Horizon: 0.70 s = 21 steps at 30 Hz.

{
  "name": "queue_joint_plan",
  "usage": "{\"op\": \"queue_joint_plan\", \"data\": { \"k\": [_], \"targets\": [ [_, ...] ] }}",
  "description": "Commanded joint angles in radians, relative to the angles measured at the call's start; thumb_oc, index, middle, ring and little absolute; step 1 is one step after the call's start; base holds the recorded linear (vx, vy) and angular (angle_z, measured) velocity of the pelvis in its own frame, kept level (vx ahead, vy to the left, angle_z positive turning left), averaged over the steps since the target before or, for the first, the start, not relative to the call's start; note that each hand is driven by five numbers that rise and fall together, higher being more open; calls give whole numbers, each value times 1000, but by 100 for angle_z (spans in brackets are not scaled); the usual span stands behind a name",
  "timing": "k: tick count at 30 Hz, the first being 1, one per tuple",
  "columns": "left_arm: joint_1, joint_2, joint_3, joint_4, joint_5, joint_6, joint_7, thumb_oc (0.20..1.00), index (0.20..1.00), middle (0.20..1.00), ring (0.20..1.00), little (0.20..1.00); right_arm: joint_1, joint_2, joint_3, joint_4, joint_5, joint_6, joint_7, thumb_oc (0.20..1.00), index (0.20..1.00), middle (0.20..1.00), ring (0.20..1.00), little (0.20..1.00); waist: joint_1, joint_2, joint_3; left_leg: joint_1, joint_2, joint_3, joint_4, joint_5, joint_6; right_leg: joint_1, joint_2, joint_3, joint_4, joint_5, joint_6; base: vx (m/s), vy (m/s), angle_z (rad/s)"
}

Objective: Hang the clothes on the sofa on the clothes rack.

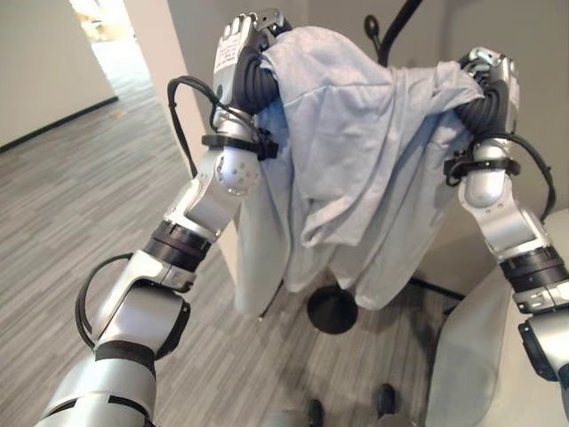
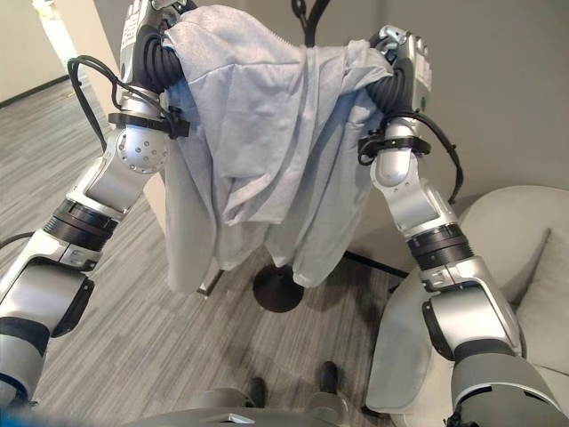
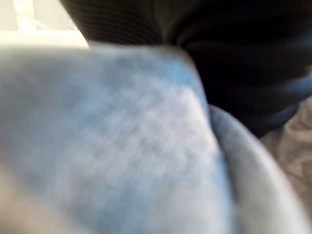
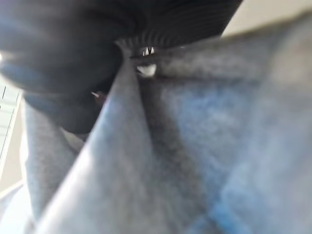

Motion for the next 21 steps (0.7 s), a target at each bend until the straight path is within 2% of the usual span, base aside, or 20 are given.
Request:
{"op": "queue_joint_plan", "data": {
  "k": [1, 2, 7, 10, 11, 15, 16, 19, 21],
  "targets": [
    [9, 42, -28, -9, 11, -18, 35, 200, 200, 200, 200, 200, -67, -10, -9, 51, -8, -26, -21, 200, 200, 200, 200, 200, 53, -18, -156, 363, 171, -134, -481, 51, -159, -146, 68, -18, -19, 44, 7, 365, -355, 44],
    [2, 40, -31, -8, 9, -16, 34, 200, 200, 200, 200, 200, -65, -18, -11, 46, -4, -30, -26, 200, 200, 200, 200, 200, 42, -22, -169, 354, 209, -149, -481, 50, -181, -142, 92, -45, -19, 31, 2, 283, -297, 56],
    [8, 51, -19, -17, -2, -18, 34, 200, 200, 200, 200, 200, -68, -22, -8, 39, 5, -43, -29, 200, 200, 200, 200, 200, 36, -11, -186, 338, 262, -153, -481, 58, -205, -135, 135, -70, -19, -5, -17, 181, -210, 48],
    [19, 72, -13, -31, -5, -16, 30, 200, 200, 200, 200, 200, -62, -21, -6, 34, 16, -52, -28, 200, 200, 200, 200, 200, 44, -3, -186, 340, 298, -153, -473, 66, -221, -118, 161, -81, -19, -37, -35, 144, -175, -8],
    [32, 79, 0, -44, -7, -17, 30, 200, 200, 200, 200, 200, -48, -18, -11, 27, 19, -61, -30, 200, 200, 200, 200, 200, 53, -8, -178, 327, 309, -156, -434, 66, -228, -99, 172, -83, -19, -61, -48, 70, -101, -15],
    [39, 86, 5, -52, -12, -17, 27, 200, 200, 200, 200, 200, -42, -19, -14, 23, 30, -75, -34, 200, 200, 200, 200, 200, 59, -21, -161, 283, 311, -160, -331, 63, -235, -66, 174, -85, -19, -88, -63, 72, -105, -10],
    [43, 87, 8, -55, -20, -21, 28, 200, 200, 200, 200, 200, -37, -17, -12, 14, 31, -78, -33, 200, 200, 200, 200, 200, 62, -29, -149, 250, 323, -132, -281, 77, -238, -43, 168, -95, -19, -105, -70, 65, -59, 8],
    [28, 88, 9, -53, -28, -19, 39, 200, 200, 200, 200, 200, -55, -29, -1, 15, 35, -78, -32, 200, 200, 200, 200, 200, 71, -30, -135, 199, 329, -121, -296, 95, -232, -30, 163, -105, -19, -116, -70, -3, 9, 15],
    [18, 85, 13, -48, -30, -15, 42, 200, 200, 200, 200, 200, -66, -35, 2, 12, 36, -80, -32, 200, 200, 200, 200, 200, 73, -23, -135, 168, 313, -125, -339, 124, -225, -36, 165, -107, -19, -116, -69, -25, 73, 23]
  ]
}}
